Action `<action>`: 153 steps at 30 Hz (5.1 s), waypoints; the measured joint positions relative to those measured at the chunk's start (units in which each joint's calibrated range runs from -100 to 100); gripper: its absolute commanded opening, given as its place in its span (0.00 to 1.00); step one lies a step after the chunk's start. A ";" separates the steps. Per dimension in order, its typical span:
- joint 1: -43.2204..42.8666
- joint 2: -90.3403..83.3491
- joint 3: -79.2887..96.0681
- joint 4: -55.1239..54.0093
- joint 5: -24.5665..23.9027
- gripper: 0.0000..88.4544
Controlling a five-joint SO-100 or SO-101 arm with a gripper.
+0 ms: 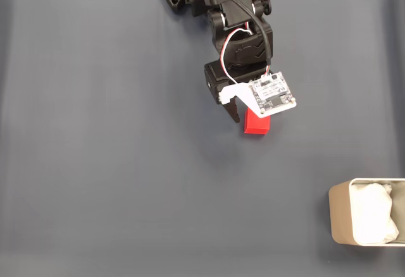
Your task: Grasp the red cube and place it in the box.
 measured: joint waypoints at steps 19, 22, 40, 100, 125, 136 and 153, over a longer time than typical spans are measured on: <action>-1.41 3.99 0.00 -2.07 0.00 0.44; -1.85 4.69 0.00 -2.07 0.00 0.44; -3.19 5.82 -1.81 -3.10 0.00 0.44; -7.05 8.16 -2.89 -10.42 0.73 0.45; -8.01 10.51 -3.98 -10.90 0.73 0.45; -7.94 10.51 -3.98 -10.90 0.73 0.31; -7.64 10.51 -3.98 -9.47 0.73 0.22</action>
